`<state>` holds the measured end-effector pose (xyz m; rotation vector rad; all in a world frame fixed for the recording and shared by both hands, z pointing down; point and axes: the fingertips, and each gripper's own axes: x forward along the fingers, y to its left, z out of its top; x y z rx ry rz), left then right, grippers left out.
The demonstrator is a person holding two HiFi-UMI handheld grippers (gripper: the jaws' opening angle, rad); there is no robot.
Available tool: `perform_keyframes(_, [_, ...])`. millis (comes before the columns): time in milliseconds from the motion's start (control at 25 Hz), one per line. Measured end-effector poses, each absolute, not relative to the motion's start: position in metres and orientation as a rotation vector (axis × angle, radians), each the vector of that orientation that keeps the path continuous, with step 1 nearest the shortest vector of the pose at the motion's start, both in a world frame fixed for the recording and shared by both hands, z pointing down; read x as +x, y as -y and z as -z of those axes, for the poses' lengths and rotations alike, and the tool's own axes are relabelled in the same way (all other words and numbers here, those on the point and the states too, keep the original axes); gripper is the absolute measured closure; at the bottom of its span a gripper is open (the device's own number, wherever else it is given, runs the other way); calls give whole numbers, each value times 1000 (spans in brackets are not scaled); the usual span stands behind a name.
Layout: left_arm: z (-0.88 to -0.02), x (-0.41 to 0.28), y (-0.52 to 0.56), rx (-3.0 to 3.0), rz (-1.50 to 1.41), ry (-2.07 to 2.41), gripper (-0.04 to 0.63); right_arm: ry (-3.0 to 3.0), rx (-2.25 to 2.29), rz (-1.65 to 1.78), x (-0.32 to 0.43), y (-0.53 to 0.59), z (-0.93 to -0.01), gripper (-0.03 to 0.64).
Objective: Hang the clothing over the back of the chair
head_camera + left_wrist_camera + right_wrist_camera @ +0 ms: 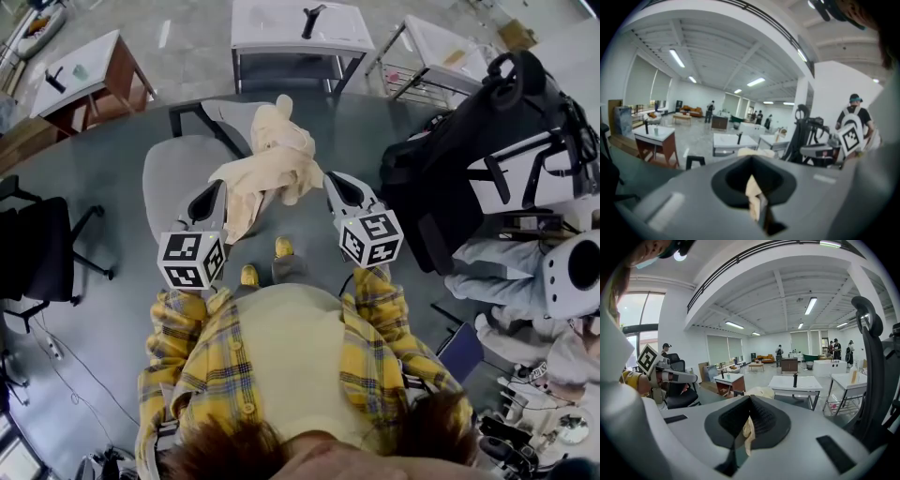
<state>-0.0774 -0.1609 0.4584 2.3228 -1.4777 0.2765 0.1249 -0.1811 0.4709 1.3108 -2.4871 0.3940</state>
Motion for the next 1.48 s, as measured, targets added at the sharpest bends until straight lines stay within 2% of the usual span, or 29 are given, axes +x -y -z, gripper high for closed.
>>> perform_keyframes(1480, [-471,-94,144,2236,-255,1535,591,2530,1182,-402,96,174,-470,603])
